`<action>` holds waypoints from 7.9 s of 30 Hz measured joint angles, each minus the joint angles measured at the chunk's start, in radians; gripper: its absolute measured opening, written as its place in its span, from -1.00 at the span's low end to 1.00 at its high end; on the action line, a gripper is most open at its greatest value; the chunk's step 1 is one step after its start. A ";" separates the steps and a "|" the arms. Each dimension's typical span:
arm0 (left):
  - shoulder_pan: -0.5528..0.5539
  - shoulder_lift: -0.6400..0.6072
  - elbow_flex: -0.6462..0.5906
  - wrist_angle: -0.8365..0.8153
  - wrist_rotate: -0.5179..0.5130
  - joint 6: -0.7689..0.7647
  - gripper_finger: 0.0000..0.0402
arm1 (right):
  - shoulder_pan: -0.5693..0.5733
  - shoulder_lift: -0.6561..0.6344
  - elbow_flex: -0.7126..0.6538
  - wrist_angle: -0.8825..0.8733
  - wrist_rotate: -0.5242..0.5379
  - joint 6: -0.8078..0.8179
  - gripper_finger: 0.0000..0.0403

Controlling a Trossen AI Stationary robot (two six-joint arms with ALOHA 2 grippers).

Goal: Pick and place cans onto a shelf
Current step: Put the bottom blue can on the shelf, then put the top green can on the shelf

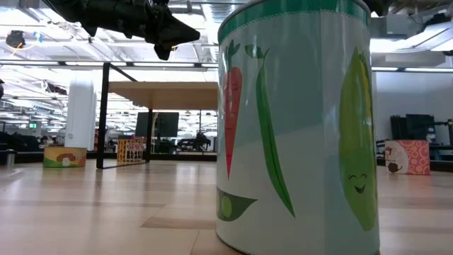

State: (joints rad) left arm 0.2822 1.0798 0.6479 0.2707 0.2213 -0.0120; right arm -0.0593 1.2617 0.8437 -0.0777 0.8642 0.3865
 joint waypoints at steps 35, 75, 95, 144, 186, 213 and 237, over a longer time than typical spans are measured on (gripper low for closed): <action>0.000 0.000 0.000 -0.011 0.000 0.004 -1.00 | 0.126 -0.156 0.109 -0.119 -0.022 -0.301 0.97; 0.354 -0.174 -0.205 0.235 0.297 0.055 -1.00 | -0.625 -0.341 -0.016 -0.621 -0.716 -0.112 -0.97; 0.580 -0.180 -0.205 0.156 0.403 0.060 -1.00 | -0.808 0.029 -0.016 -0.581 -0.779 -0.346 -0.28; 0.577 -0.179 -0.208 0.169 0.392 0.071 -1.00 | -0.240 0.189 0.892 -0.671 -0.653 -0.460 -0.97; 0.574 -0.178 -0.209 0.211 0.224 0.097 -1.00 | -0.120 0.840 1.291 -0.674 -0.789 -0.757 -0.94; 0.575 -0.178 -0.209 0.200 0.226 0.096 -1.00 | -0.120 0.839 1.291 -0.629 -0.786 -0.731 -0.65; 0.574 -0.178 -0.209 0.188 0.227 0.109 -1.00 | -0.126 0.767 1.280 -0.811 -0.713 -0.720 -0.92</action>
State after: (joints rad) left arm 0.8566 0.9016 0.4393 0.4591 0.4483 0.0967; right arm -0.1850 2.0291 2.1233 -0.8883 0.1515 -0.3338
